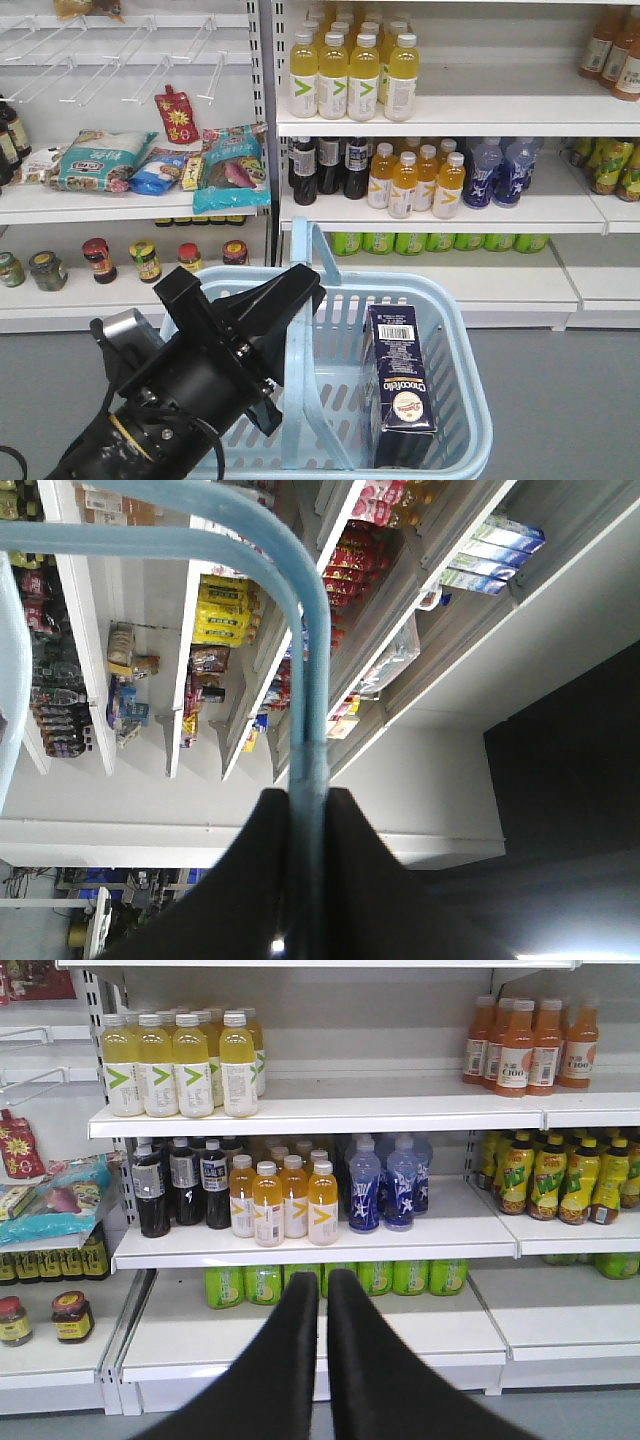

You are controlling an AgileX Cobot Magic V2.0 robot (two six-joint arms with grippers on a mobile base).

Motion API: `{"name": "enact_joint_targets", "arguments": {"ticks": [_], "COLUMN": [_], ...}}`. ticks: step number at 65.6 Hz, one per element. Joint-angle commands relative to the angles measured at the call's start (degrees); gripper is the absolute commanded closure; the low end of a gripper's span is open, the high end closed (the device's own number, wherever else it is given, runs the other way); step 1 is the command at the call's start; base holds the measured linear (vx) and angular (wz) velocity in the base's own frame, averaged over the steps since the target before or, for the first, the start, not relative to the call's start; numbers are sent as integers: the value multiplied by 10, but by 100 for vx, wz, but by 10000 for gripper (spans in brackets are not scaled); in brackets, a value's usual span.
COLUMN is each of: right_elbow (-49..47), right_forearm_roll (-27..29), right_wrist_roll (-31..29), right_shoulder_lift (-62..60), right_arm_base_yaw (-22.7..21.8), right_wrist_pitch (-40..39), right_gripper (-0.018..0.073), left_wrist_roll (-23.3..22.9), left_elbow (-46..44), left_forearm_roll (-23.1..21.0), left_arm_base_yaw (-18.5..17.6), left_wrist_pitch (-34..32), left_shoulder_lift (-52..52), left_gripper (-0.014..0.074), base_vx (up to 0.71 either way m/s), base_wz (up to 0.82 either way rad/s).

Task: Left arm holds basket, right arm returns cookies
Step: 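Turn the base along the shelves, keeping the basket in the left gripper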

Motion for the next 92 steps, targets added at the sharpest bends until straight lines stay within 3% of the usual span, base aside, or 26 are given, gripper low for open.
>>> {"name": "enact_joint_targets", "arguments": {"ticks": [1, 55, 92], "right_elbow": [10, 10, 10], "right_forearm_roll": [-2, -2, -2], "right_wrist_roll": [-4, -4, -4], "right_shoulder_lift": [-7, -7, -7], "right_arm_base_yaw": [-1, -1, -1], "right_wrist_pitch": [-41, -40, -40], "right_gripper": [568, 568, 568], "left_wrist_roll": [-3, -3, -3], "left_elbow": [-17, -17, -17], "left_forearm_roll": [13, 13, 13], "left_arm_base_yaw": [-4, -4, -4], "left_wrist_pitch": [-160, -160, -160], "left_shoulder_lift": [-21, -21, -21], "left_gripper": [599, 599, 599], "base_vx": [45, 37, 18], "base_wz": [3, 0, -11]}}
